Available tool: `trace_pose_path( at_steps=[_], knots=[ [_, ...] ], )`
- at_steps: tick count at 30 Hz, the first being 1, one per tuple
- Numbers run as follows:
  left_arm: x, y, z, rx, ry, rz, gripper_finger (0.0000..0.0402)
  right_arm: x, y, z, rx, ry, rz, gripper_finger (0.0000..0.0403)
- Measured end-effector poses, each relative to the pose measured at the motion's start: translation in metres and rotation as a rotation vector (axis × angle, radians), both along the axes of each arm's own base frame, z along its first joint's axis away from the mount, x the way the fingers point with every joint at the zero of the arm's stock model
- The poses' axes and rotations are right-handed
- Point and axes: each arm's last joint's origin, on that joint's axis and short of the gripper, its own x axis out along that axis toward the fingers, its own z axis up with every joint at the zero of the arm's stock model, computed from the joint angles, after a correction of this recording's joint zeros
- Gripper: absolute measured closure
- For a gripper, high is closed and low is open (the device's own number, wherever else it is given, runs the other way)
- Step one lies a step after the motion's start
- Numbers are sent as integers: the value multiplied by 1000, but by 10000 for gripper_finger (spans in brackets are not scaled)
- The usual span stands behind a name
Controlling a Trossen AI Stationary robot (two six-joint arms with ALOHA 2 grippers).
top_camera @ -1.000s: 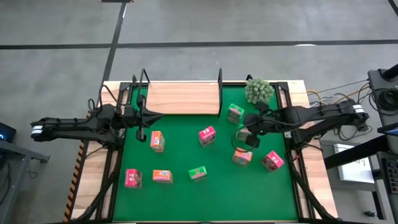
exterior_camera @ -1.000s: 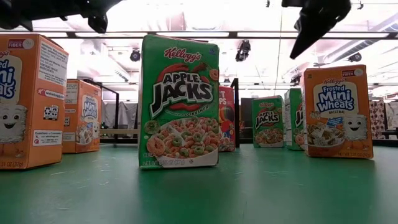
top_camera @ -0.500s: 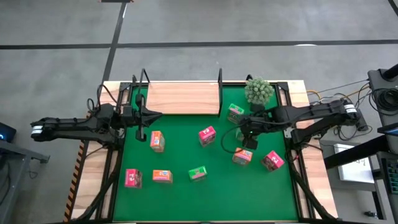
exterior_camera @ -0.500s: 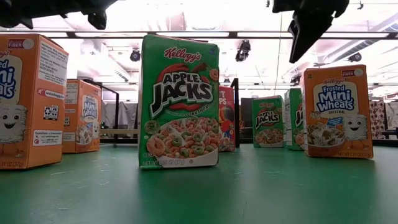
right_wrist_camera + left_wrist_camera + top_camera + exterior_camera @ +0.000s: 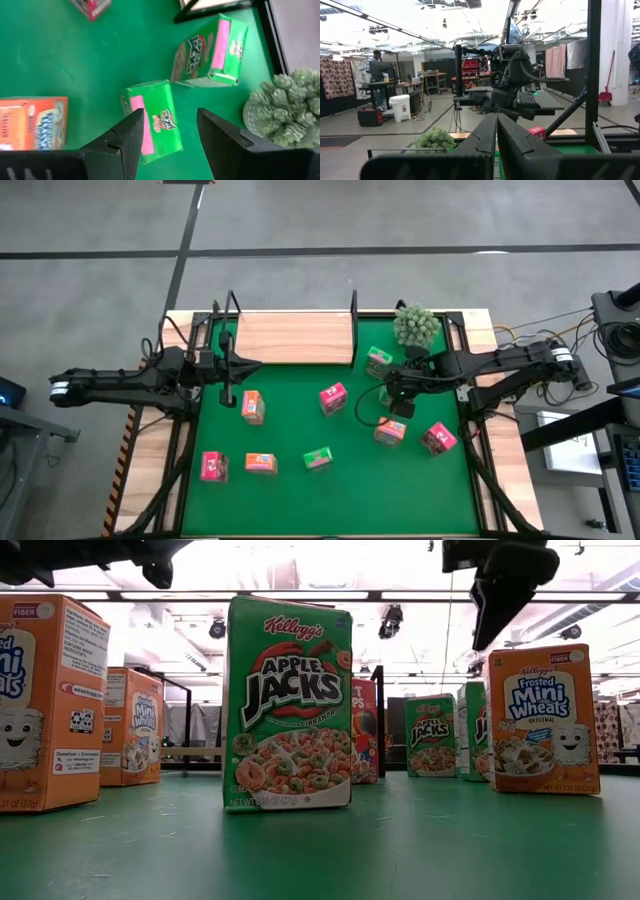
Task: Stack cereal on shelf
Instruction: Put the middle right green cereal box on the shelf
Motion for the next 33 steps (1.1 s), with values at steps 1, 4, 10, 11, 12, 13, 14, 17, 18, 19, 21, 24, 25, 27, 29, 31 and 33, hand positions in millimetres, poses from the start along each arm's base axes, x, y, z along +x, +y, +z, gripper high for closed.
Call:
trace_pose_path(
  at_steps=[1,4,10,11,12,13,14,17,18,19,21,24,25,27,29,31,33],
  knots=[
    [0,0,0,0,0,0,402,0,-2,0,11,-1,-9,226],
    [0,0,0,0,2,0,402,-1,-6,1,75,-7,-12,209],
    [1,0,-1,3,5,1,402,-2,-18,-6,202,-5,18,160],
    [1,0,-1,3,7,1,402,-3,-20,-9,202,6,30,152],
    [1,0,-1,3,8,1,402,-3,-21,-12,195,17,44,143],
    [2,0,-1,3,10,1,402,-4,-22,-15,190,24,59,135],
    [2,0,-2,3,12,1,402,-4,-24,-18,186,30,70,128],
    [3,0,-2,2,17,1,402,-7,-27,-27,178,63,83,110],
    [3,0,-2,2,18,1,402,-7,-28,-29,173,65,87,106],
    [3,0,-3,3,20,1,402,-6,-29,-31,166,63,91,103],
    [4,0,-3,10,25,3,402,-6,-31,-36,163,61,95,101],
    [5,0,-4,14,30,4,402,-6,-31,-42,158,57,112,106],
    [5,0,-4,14,31,4,402,-6,-31,-43,158,61,116,111],
    [5,0,-4,14,32,3,402,-6,-31,-43,162,58,118,126],
    [5,0,-4,14,32,4,402,-6,-31,-43,163,54,119,146],
    [5,0,-4,15,32,4,402,-5,-31,-43,172,51,122,167],
    [5,0,-4,15,32,4,402,-5,-30,-43,180,46,125,189]
  ],
)
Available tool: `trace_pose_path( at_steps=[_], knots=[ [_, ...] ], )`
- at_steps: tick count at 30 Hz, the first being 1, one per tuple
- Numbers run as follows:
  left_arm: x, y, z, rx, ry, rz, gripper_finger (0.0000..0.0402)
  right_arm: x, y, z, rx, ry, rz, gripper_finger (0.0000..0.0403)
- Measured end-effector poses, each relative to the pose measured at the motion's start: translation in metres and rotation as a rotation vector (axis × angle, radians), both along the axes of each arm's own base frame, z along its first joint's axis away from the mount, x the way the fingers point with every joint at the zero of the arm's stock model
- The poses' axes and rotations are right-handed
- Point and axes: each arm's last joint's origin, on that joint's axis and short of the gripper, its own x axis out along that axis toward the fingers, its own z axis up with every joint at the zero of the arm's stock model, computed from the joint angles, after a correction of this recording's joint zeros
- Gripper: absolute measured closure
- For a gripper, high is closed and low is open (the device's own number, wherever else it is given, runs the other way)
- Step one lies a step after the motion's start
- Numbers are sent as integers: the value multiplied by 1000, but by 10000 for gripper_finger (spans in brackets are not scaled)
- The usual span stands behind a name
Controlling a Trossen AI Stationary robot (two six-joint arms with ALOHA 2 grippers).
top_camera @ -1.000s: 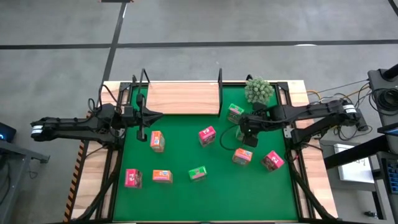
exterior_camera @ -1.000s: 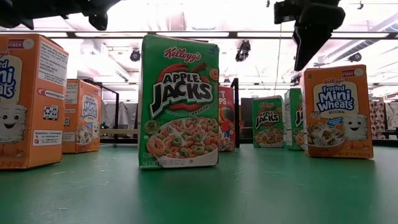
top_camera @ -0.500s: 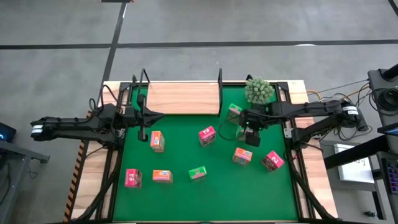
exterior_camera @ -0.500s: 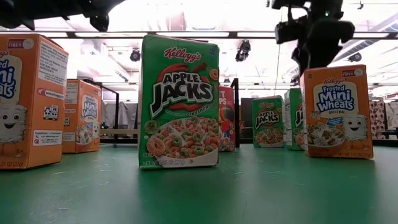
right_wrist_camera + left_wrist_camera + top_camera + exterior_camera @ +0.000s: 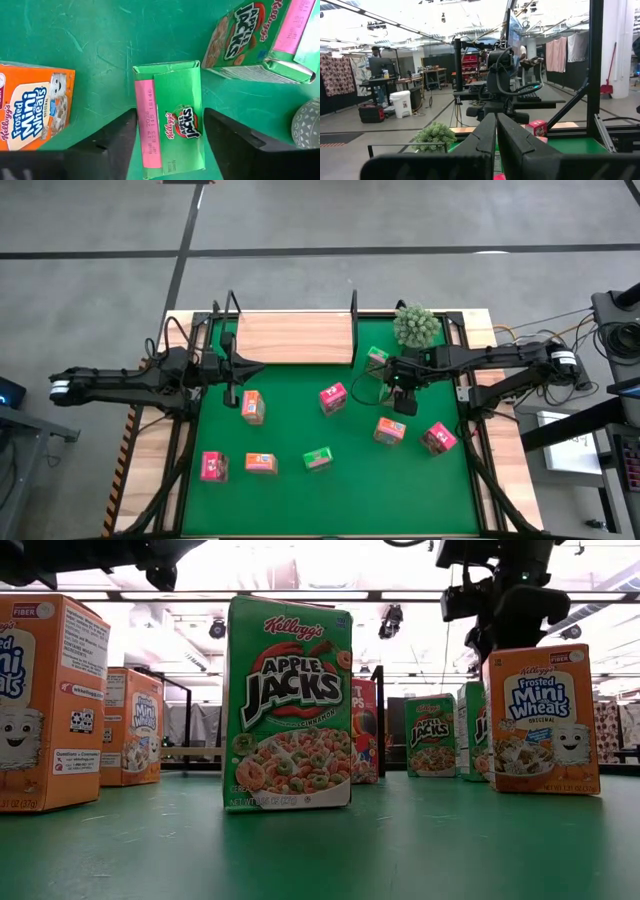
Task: Stack cereal on shelf
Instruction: Put the middle right green cereal box on the shelf
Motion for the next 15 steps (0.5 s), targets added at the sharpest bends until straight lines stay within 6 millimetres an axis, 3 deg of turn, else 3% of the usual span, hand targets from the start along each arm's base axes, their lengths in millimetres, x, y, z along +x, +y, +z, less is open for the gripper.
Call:
trace_pose_path(
  at_steps=[7,15],
  knots=[
    [0,0,0,0,0,0,402,0,0,0,9,-5,-14,244],
    [0,0,0,0,0,0,402,1,0,0,9,-10,-15,270]
  ],
)
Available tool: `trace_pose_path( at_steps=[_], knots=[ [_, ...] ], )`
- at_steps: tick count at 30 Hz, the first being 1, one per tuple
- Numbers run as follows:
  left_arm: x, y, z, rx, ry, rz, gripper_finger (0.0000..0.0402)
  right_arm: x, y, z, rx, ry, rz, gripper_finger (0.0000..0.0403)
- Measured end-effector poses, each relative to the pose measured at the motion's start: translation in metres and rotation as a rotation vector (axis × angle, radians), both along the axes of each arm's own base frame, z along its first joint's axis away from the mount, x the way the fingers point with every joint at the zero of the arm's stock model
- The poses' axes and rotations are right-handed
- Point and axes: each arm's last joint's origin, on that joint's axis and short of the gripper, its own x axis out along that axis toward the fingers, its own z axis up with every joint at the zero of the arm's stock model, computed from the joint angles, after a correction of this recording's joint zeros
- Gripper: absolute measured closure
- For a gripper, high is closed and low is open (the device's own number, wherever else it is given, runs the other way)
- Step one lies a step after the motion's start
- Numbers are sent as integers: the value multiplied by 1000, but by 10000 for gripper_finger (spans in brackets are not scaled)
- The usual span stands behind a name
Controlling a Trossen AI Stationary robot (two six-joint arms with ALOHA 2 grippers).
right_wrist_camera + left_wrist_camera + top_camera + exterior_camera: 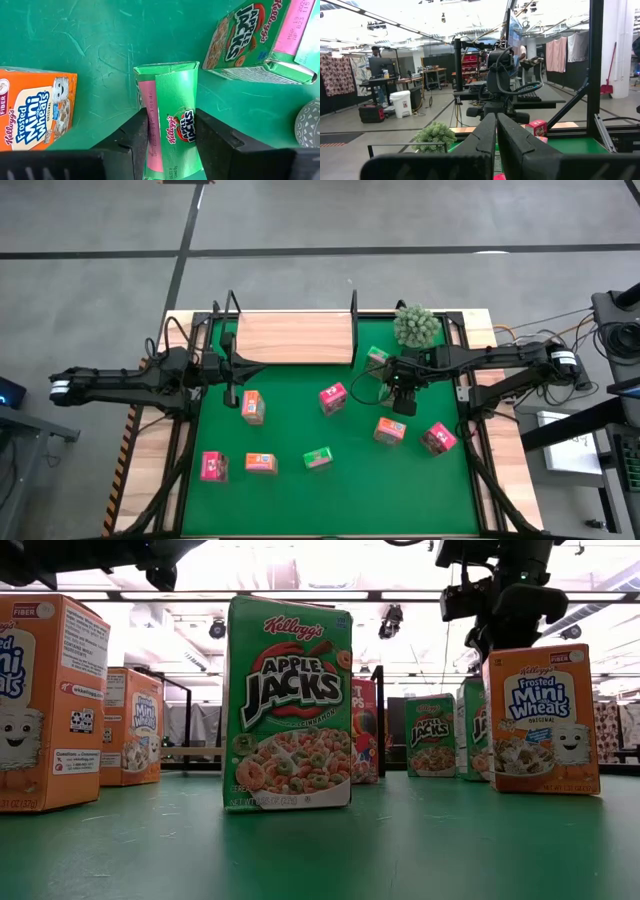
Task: Stack cereal on shelf
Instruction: Put the middle right green cereal box on the shelf
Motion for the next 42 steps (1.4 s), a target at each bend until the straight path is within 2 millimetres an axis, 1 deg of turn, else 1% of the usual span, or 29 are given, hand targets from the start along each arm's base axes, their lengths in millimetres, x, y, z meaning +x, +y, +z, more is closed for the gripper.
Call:
trace_pose_path(
  at_steps=[3,6,8,11,14,17,19,23,27,30,33,38,42],
  knots=[
    [0,0,0,0,-1,0,402,-1,0,3,0,2,0,269],
    [0,0,0,0,-3,0,402,1,0,17,-2,-21,-1,269],
    [-1,0,1,0,-4,0,402,3,0,31,-4,-46,-1,271],
    [-1,0,4,0,-12,0,402,5,0,59,-3,-102,-17,274],
    [-3,0,10,11,-22,1,402,5,-1,89,6,-185,-52,274],
    [-6,-1,17,47,-33,9,402,6,-1,118,19,-303,-93,273],
    [-9,-1,22,72,-44,15,402,7,-1,133,20,-375,-98,274],
    [-17,-2,26,95,-69,21,402,13,-1,154,-9,-518,-55,277],
    [-24,-2,26,96,-94,21,402,24,-2,165,-65,-627,8,276],
    [-29,-3,25,96,-109,22,402,39,-6,168,-117,-654,57,276],
    [-31,-3,25,96,-117,22,402,57,-15,172,-176,-644,70,276],
    [-32,-3,24,111,-109,26,402,91,-41,177,-273,-611,100,276],
    [-32,-3,23,120,-100,28,402,116,-68,174,-335,-536,132,276]
  ],
)
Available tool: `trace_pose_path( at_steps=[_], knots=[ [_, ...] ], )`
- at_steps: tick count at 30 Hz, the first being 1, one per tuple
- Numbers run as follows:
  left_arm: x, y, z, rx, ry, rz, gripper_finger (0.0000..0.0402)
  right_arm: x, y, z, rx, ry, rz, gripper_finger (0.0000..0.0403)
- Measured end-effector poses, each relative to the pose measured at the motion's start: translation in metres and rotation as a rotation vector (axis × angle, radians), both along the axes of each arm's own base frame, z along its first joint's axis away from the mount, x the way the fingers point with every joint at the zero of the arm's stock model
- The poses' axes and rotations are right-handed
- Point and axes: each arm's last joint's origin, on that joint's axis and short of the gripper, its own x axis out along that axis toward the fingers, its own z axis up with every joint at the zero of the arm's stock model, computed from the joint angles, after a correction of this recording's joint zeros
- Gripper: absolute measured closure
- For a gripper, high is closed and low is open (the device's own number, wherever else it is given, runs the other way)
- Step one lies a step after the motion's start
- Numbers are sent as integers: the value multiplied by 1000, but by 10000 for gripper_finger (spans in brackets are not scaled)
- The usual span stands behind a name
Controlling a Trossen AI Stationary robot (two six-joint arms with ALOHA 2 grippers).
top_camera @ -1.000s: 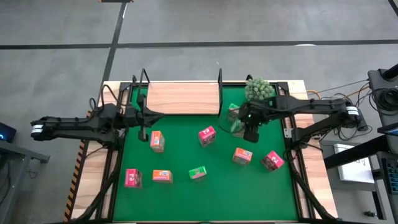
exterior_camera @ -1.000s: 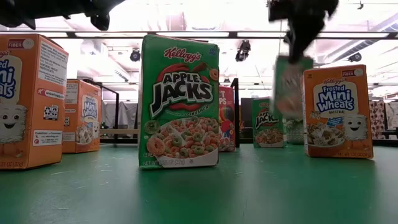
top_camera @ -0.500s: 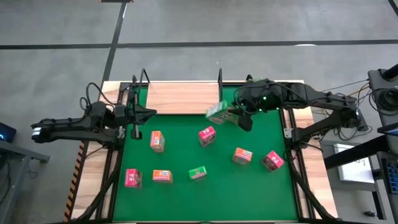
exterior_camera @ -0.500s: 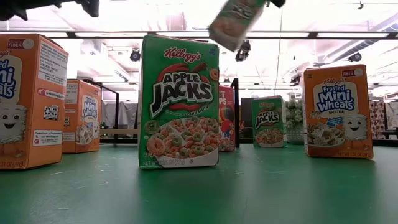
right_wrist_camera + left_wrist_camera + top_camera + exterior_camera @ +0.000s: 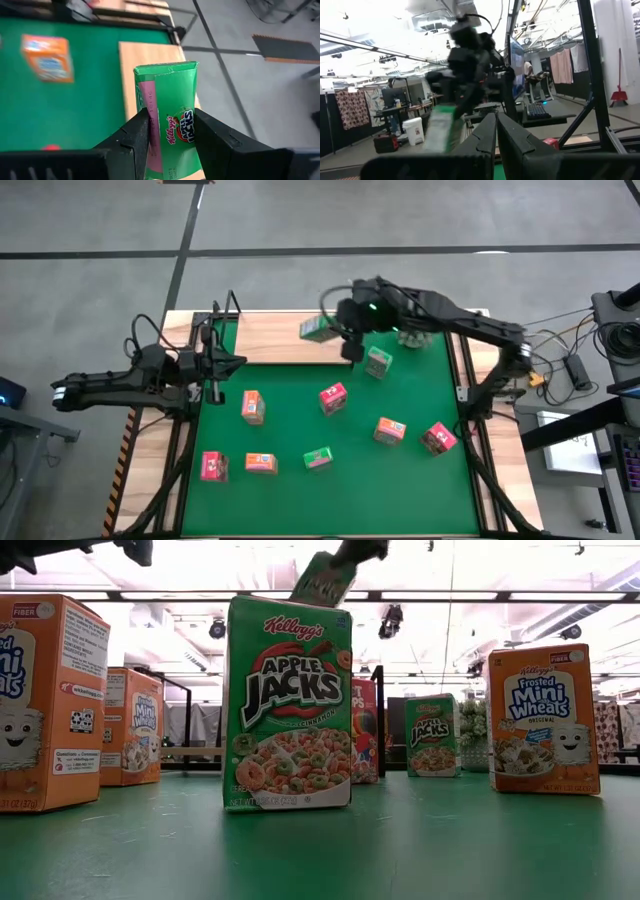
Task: Stack cereal on shelf
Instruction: Put the middle right green cereal box on the shelf
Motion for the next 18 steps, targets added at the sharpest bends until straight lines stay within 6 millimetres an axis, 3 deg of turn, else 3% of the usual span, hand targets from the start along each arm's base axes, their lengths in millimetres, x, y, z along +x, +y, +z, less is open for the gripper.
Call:
trace_pose_path(
  at_steps=[8,18],
  knots=[
    [-7,-1,-1,-16,12,-4,402,45,-49,-20,-32,83,50,275],
    [-18,-2,-2,-46,18,-13,402,82,-94,-62,-43,164,63,275]
  ],
)
